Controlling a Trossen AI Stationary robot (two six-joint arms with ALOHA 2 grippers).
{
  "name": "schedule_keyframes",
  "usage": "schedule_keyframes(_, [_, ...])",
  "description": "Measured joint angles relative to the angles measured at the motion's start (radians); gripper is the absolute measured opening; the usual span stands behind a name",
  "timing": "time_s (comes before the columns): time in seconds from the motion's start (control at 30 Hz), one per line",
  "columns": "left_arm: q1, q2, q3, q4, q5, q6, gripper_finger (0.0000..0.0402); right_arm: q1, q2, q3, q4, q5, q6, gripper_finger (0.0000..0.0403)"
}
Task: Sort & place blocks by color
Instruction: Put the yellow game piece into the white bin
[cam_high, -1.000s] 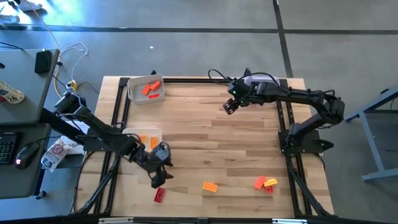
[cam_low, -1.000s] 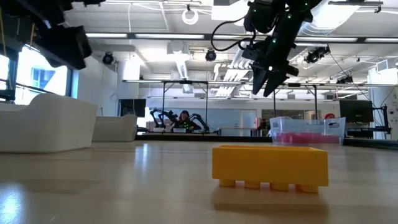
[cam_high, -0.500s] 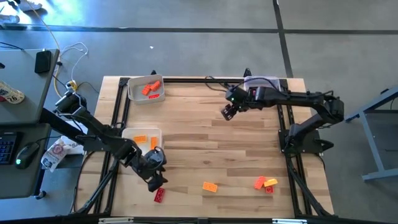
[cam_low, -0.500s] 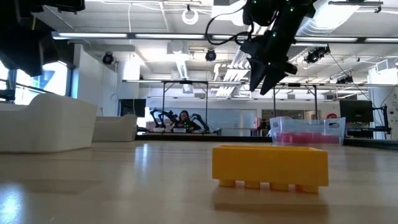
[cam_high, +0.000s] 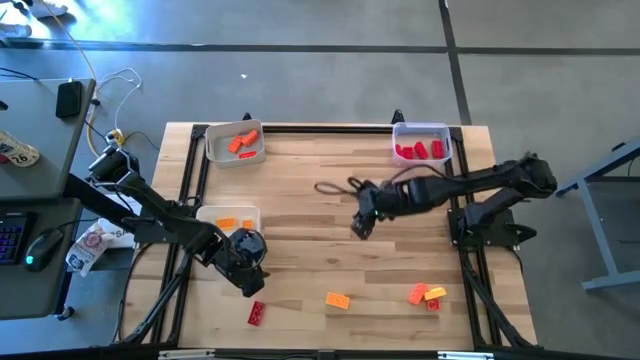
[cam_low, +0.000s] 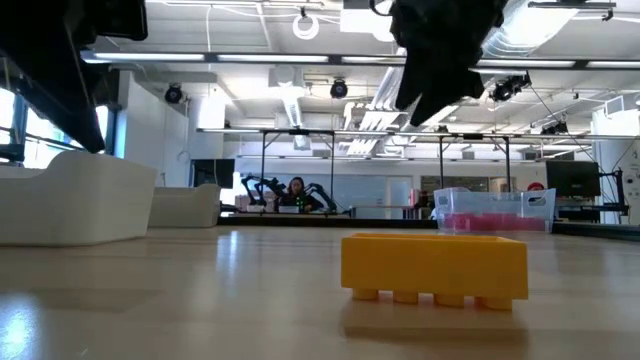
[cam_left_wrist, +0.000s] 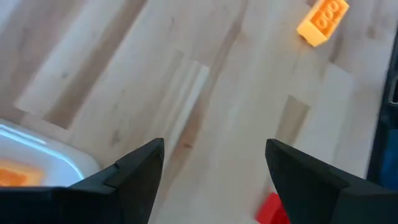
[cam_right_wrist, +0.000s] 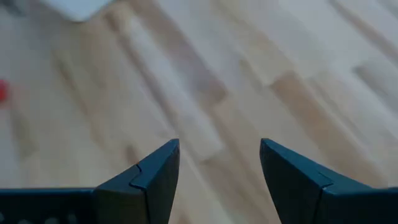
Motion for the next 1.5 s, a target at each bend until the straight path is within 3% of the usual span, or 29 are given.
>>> schedule_keyframes(0.3, [0.097,0.0,0.0,0.001,-0.069,0.128,0.0268,0.168,0.0,0.0,0.109,0.015,0.014,0.0209])
schedule_keyframes(0.7, [0.19,0.0,0.0,0.025,-0.069,0.215,0.0268,0.294,0.065,0.0,0.244,0.026,-0.058,0.0209])
schedule_keyframes(1.5, [0.208,0.0,0.0,0.087,-0.062,0.248,0.0268,0.437,0.255,0.0,0.605,0.107,-0.118,0.0209])
